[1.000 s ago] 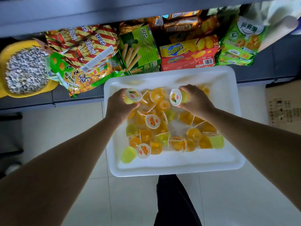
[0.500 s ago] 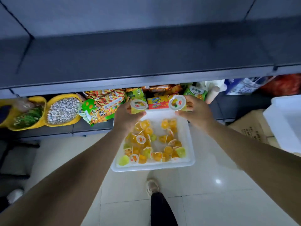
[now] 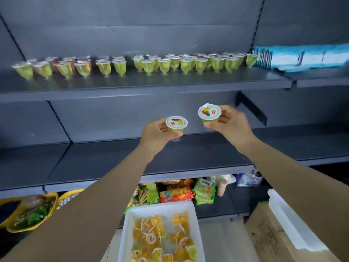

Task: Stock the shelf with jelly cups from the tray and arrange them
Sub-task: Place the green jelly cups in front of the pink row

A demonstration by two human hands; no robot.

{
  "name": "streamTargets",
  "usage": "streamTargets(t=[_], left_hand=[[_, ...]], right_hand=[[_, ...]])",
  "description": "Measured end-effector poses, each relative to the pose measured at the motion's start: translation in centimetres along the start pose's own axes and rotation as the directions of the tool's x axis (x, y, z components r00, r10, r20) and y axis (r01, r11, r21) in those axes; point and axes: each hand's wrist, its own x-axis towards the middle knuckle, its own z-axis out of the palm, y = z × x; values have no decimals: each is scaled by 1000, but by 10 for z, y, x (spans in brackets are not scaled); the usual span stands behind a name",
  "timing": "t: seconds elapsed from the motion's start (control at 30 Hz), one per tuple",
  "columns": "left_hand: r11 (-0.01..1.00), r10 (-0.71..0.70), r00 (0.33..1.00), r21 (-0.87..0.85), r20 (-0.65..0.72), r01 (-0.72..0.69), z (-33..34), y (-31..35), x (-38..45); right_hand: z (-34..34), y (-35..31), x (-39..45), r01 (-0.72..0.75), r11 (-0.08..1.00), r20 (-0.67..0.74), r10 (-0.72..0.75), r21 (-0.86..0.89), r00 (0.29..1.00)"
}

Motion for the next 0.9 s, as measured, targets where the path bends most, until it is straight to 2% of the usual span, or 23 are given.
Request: streamTargets(t=[0.17,0.3,0.63,0.9], left_hand=[[985,60,993,-156,-100,-75,40,54,41],[979,85,991,-178,-101,-102,95,84,87],[987,64,994,-140,-88,-76,261,116,255],[999,25,987,-30,-159,-30,337,114,346]], right_hand=[[-50,-38,44,53,999,-56,-53,1,997],[-101,-35,88,51,999,-108,-52,-12,993],[-226,41,258,-54,999,-201,52,-2,978],[-245,105,351,-133,991,-229,127,-13,965]])
